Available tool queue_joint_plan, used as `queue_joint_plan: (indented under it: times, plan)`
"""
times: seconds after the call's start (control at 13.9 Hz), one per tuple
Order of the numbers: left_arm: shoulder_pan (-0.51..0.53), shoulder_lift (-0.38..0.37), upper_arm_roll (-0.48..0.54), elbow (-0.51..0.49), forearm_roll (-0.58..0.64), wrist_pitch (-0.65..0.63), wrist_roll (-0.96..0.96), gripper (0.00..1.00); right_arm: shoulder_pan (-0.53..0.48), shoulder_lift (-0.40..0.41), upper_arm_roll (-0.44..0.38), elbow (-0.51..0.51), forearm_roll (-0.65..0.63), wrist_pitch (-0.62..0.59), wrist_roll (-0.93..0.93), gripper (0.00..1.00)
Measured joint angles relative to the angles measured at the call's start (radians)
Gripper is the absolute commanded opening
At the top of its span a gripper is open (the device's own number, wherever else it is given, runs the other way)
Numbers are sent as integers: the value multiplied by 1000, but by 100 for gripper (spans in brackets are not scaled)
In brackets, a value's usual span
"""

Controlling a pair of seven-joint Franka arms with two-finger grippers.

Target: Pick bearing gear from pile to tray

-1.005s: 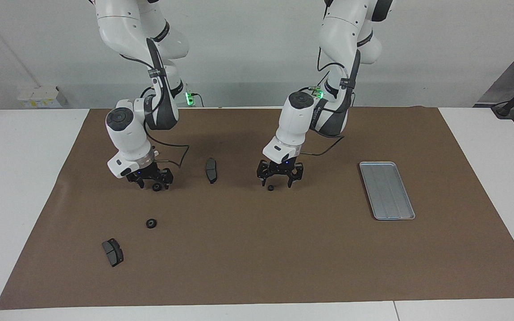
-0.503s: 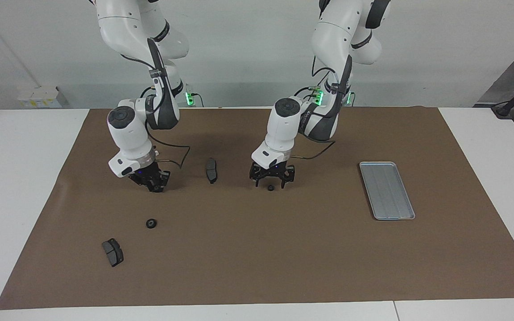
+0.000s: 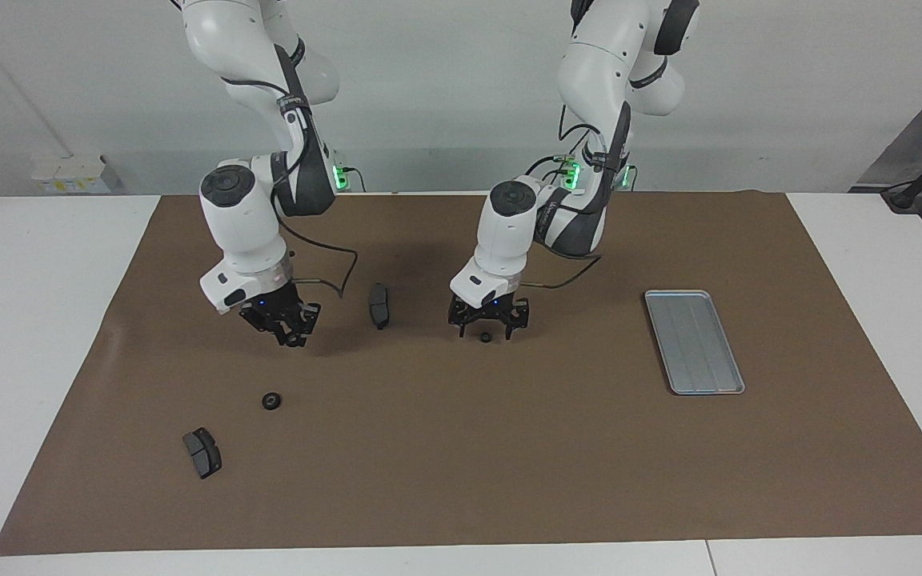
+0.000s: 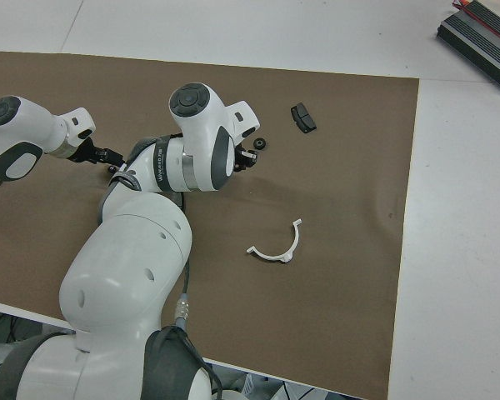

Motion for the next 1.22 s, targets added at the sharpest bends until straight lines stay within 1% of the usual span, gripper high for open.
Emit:
queue_joint_plan:
  times: [0.22,0.43,0.5,0.72,0.86,1.22]
  plan:
    - [0,13,1,28,0,-5,0,100,50,13,1,76,0,-56,82,0]
    - [-1,36,2,55,0,-20,0,100,91,38,2,137,0,-77,142,0]
    - [-4,59,2,77,1,-42,0,100,102,45,2,154,0,-80,154,0]
    - [-21,124,4,192,3,-181,-1,100,135,71,3,202,0,-95,189,0]
    - [-22,135,10,235,11,-200,-2,100,164,92,3,234,0,-104,238,0]
    - [-11,135,29,244,13,-215,-5,100,187,107,4,251,0,-107,262,0]
